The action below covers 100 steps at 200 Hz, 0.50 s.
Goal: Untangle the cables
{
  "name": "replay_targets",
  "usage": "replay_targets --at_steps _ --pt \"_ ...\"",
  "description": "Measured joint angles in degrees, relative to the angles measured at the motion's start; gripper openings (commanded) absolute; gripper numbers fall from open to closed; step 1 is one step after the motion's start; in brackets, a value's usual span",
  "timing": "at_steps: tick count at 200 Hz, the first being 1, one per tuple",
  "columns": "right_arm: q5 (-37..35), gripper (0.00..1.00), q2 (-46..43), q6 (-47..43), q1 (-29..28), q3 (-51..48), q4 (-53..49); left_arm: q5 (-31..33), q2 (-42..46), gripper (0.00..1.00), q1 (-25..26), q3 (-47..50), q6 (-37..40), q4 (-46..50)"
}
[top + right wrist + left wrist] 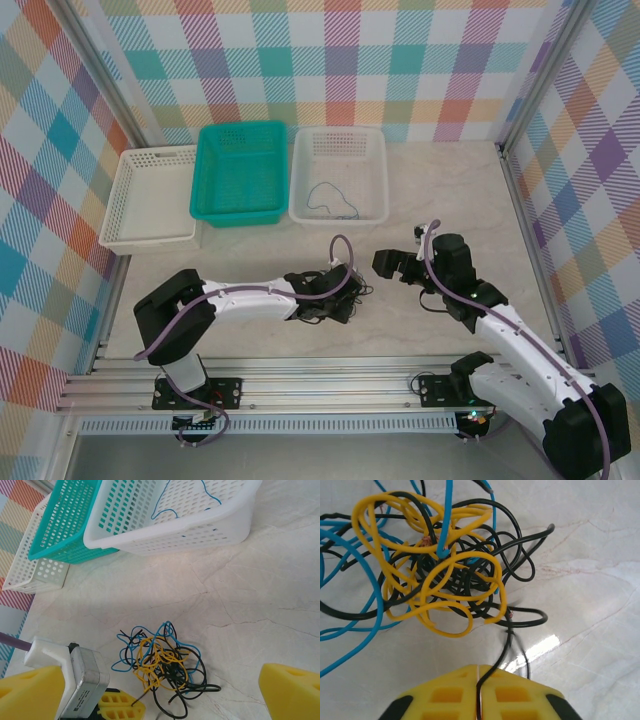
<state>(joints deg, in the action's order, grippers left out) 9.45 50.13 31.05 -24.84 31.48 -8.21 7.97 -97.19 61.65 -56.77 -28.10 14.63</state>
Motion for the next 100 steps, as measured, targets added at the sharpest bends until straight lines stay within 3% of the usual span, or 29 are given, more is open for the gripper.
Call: replay_targets --at_steps 52,100 --pt "2.0 1.00 0.0 -1.0 0.0 -2.3 0.9 0.0 6.1 0.00 -0.1 -1.2 -0.4 3.1" --pt "5.2 1.00 0.0 -3.3 0.0 -5.4 4.4 -5.0 11.4 0.00 -1.9 -6.3 -1.1 5.4"
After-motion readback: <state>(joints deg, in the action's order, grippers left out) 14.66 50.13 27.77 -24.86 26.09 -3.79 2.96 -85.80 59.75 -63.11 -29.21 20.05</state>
